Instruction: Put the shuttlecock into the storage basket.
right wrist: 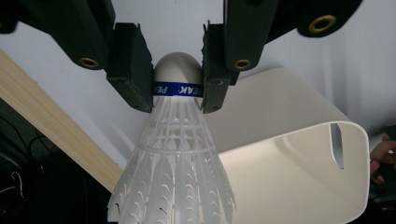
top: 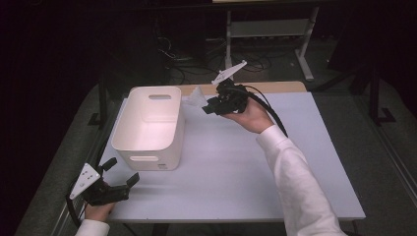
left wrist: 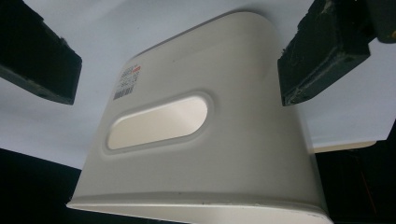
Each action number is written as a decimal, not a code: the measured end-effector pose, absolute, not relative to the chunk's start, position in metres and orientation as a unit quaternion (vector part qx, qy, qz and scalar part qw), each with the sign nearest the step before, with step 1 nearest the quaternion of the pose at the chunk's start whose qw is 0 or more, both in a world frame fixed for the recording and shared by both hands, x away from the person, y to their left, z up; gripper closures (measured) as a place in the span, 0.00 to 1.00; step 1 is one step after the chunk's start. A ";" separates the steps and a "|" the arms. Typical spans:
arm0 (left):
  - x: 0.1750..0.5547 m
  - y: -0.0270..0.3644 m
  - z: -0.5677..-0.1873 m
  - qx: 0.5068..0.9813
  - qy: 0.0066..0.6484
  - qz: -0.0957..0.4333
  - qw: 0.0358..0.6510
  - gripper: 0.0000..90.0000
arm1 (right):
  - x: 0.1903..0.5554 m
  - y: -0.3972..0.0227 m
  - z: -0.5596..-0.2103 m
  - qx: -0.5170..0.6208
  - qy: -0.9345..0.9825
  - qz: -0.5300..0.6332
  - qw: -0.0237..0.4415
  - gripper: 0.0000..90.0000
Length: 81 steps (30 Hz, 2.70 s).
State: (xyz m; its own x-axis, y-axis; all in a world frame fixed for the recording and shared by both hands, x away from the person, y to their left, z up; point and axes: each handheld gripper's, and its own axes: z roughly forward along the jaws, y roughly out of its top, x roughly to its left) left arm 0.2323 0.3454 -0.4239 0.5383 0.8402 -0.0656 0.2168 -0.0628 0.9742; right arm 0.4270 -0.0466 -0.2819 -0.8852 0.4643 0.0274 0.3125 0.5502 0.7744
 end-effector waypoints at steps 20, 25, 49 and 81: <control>0.232 0.346 -0.423 0.677 0.390 0.279 0.558 0.00 | 0.421 -0.028 -0.272 0.206 0.872 0.436 0.083 0.71; 0.232 0.346 -0.423 0.677 0.388 0.281 0.558 0.00 | 0.420 -0.023 -0.271 0.197 0.872 0.441 0.083 0.71; 0.231 0.346 -0.423 0.676 0.390 0.279 0.560 0.00 | 0.409 0.017 -0.271 0.154 0.876 0.454 0.060 0.71; 0.231 0.346 -0.423 0.673 0.388 0.277 0.565 0.00 | 0.388 0.071 -0.274 0.105 0.886 0.450 0.023 0.71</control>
State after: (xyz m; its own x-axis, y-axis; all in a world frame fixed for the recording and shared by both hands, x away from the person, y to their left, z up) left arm 0.2306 0.3460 -0.4228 0.5454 0.8355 -0.0663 0.2106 -0.0600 0.9757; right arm 0.3885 0.0715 -0.2743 -0.9769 0.2066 0.0539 0.1653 0.5723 0.8032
